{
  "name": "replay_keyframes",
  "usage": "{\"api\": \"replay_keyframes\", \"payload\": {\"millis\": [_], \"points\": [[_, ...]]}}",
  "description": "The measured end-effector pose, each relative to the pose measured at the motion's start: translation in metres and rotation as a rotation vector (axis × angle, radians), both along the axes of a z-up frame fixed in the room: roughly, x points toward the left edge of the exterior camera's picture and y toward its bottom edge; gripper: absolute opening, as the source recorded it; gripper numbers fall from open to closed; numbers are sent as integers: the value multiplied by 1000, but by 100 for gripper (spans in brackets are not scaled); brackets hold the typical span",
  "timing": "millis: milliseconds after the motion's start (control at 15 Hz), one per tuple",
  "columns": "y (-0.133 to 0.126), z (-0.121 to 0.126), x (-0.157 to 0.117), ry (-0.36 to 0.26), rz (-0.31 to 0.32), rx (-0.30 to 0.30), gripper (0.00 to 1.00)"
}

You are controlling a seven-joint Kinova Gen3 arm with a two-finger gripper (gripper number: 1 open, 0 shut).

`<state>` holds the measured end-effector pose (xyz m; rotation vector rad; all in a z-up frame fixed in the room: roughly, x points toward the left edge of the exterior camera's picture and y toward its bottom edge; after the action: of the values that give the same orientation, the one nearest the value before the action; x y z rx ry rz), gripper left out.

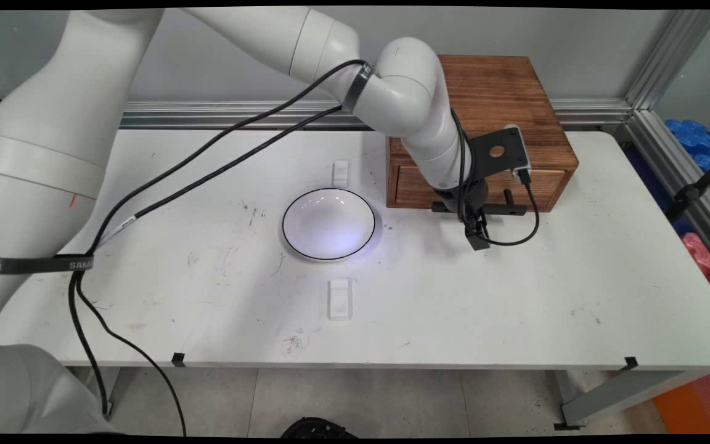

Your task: Open the drawer

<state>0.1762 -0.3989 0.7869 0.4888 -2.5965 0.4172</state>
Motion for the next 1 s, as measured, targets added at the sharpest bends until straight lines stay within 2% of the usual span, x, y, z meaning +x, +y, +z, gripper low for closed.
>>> {"api": "replay_keyframes", "payload": {"millis": [1000], "points": [[-2, -13, -1, 9, 7, 34, 100]]}}
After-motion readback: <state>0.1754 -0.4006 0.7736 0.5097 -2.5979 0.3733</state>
